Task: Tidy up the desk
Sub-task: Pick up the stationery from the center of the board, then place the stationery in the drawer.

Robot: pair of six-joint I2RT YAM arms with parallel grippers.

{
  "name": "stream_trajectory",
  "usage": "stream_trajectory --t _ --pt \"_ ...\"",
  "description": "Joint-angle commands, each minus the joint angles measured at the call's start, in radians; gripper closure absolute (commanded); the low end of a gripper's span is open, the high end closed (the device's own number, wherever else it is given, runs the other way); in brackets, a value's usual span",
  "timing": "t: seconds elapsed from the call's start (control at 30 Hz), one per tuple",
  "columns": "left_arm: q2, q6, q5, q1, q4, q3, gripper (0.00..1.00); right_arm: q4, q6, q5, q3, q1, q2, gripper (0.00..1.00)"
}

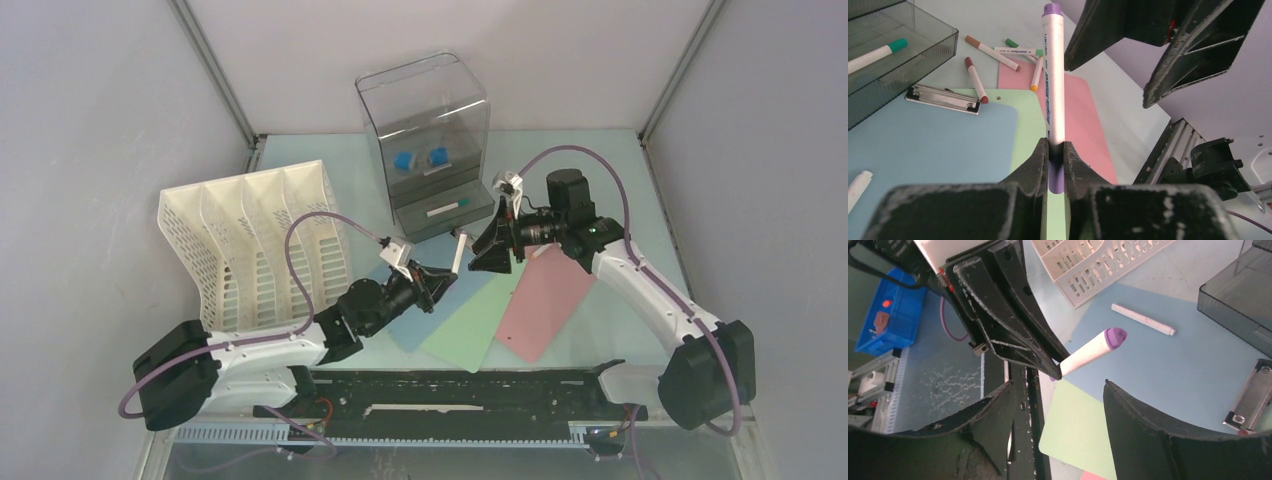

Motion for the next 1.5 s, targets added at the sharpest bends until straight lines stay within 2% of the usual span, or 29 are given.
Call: stream_trajectory --t 0.0,0.27,0.7,0.93,1.03,1.13,1.2,1.3,1.43,1.47 --pt "-0.019 0.018 -0.058 -0.024 0.087 -0.005 1.00 0.125 0.174 0.072 0.000 0.036 0.012 0.28" --pt "-0.030 0.025 -0.109 -0.048 0.112 -0.015 1.00 0.239 0.307 0.097 -0.034 0.098 0.021 0.28" --pt "-0.031 0.027 -0.119 -0.062 0.126 -0.015 0.98 0.274 0.394 0.106 -0.036 0.116 0.048 0.36" --pt "-0.021 0.026 -0.112 -0.067 0.133 -0.010 0.96 0.298 0.421 0.073 -0.036 0.122 0.065 0.56" --pt "-0.021 0.029 -0.110 -0.067 0.132 -0.009 0.94 0.304 0.423 0.066 -0.036 0.123 0.069 0.70" --pt "-0.020 0.028 -0.105 -0.068 0.132 -0.010 0.89 0.308 0.421 0.058 -0.037 0.123 0.067 0.92" --pt "-0.022 0.028 -0.107 -0.069 0.132 -0.012 0.84 0.307 0.415 0.055 -0.037 0.123 0.065 1.00" --pt "-0.030 0.027 -0.116 -0.070 0.131 -0.019 0.69 0.303 0.400 0.056 -0.036 0.123 0.060 1.00" --pt "-0.062 0.033 -0.134 -0.070 0.096 -0.031 0.37 0.289 0.365 0.053 -0.035 0.123 0.054 1.00" --pt "-0.075 0.038 -0.138 -0.070 0.080 -0.033 0.33 0.282 0.349 0.052 -0.035 0.123 0.051 1.00"
